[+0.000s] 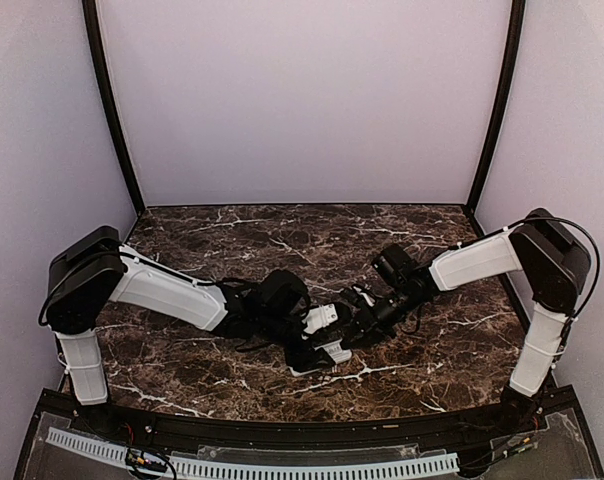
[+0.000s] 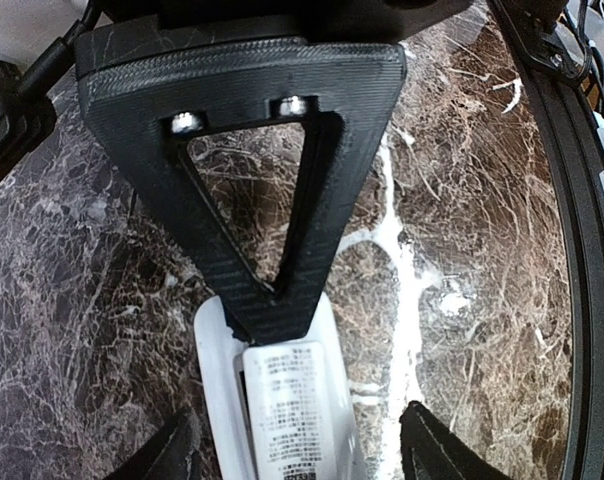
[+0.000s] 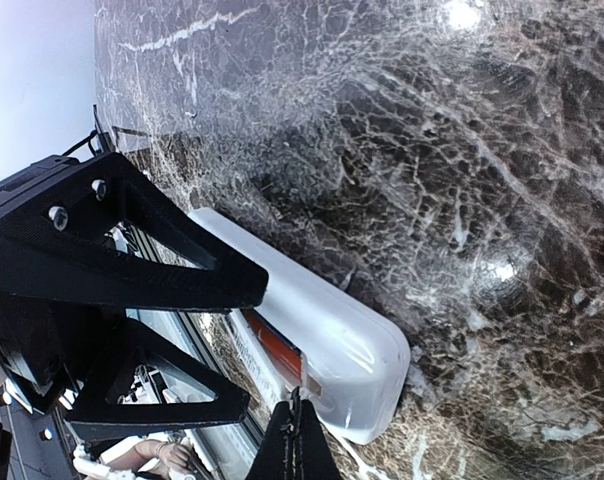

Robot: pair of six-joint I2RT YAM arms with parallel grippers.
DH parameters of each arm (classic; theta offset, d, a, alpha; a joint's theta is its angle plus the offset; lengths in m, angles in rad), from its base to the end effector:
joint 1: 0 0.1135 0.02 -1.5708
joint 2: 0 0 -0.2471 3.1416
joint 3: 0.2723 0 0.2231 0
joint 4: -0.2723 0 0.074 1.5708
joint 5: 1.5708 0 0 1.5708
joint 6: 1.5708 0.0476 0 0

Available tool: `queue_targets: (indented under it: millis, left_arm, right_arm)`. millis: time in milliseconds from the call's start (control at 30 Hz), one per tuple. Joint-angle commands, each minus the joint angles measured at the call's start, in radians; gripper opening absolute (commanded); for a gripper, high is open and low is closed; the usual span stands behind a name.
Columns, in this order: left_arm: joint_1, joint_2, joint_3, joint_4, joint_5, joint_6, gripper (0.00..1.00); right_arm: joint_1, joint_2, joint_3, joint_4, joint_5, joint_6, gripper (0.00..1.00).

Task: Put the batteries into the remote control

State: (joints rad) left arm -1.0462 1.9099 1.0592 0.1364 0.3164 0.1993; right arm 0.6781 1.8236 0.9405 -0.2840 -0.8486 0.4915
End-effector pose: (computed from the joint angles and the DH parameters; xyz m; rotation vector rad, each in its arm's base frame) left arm 0.1771 -0.3355 0.1465 1.5206 1.8221 -0.7883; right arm 0.2159 0.2198 0.1278 0.4974 -2.6511 -1.3151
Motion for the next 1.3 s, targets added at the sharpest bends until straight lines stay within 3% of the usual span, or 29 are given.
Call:
queue_targets:
  millis: [0, 67, 233, 300, 733, 1100, 1267]
  left_arm:
    - [0.003, -0.045, -0.013, -0.025, -0.023, 0.014, 0.68]
    - [0.004, -0.058, -0.018, -0.034, -0.025, 0.01, 0.71]
    - [0.006, -0.114, -0.06, -0.066, -0.034, -0.013, 0.91]
    - [0.006, -0.138, -0.096, -0.067, -0.057, -0.024, 0.92]
    - [0.006, -0.125, -0.157, -0.157, -0.129, -0.04, 0.79]
    - [0.006, -0.185, -0.095, -0.115, -0.045, -0.042, 0.77]
    - [0.006, -0.18, -0.06, -0.065, 0.0, -0.053, 0.67]
  right_arm:
    - [0.011, 0.013, 0.016, 0.032, -0.011, 0.004, 0.0]
    - [0.011, 0.014, 0.018, 0.035, -0.012, 0.004, 0.0]
    - [0.011, 0.018, 0.02, 0.043, -0.016, 0.005, 0.0]
    - [0.011, 0.023, 0.022, 0.046, -0.02, 0.006, 0.0]
    - [0.011, 0.037, 0.037, 0.045, -0.013, 0.002, 0.0]
    - [0.028, 0.043, 0.028, 0.003, 0.052, -0.012, 0.0]
    - [0.028, 0.043, 0.034, -0.016, 0.074, -0.028, 0.0]
